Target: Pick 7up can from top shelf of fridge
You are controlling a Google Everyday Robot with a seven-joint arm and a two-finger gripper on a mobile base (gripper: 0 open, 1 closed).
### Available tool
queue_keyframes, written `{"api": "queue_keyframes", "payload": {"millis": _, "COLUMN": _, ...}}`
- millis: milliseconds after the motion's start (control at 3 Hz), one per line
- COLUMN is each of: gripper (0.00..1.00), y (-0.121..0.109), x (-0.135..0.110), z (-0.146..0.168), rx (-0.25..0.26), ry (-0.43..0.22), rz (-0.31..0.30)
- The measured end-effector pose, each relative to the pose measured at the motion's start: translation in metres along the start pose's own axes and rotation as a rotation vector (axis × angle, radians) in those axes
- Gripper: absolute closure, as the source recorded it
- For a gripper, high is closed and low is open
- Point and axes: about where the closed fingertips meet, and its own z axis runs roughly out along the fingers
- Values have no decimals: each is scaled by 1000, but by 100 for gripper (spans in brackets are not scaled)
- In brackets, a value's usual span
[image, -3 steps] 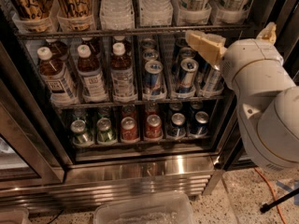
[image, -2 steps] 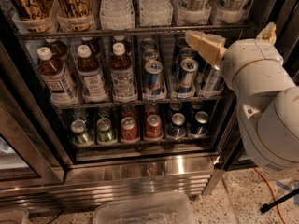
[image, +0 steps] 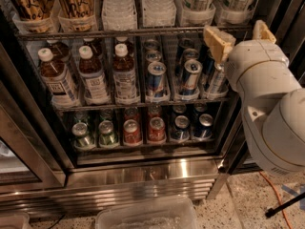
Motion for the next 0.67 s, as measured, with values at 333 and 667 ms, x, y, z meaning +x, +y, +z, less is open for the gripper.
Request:
{"api": "queue_keyframes", "payload": {"millis": 333, "gripper": 48, "y": 0, "x": 0, "z": 0, "rx": 0, "ry": 0, "rz": 0}}
{"api": "queue_keyframes", "payload": {"millis": 667, "gripper": 42, "y": 0, "x": 0, "z": 0, "rx": 0, "ry": 0, "rz": 0}}
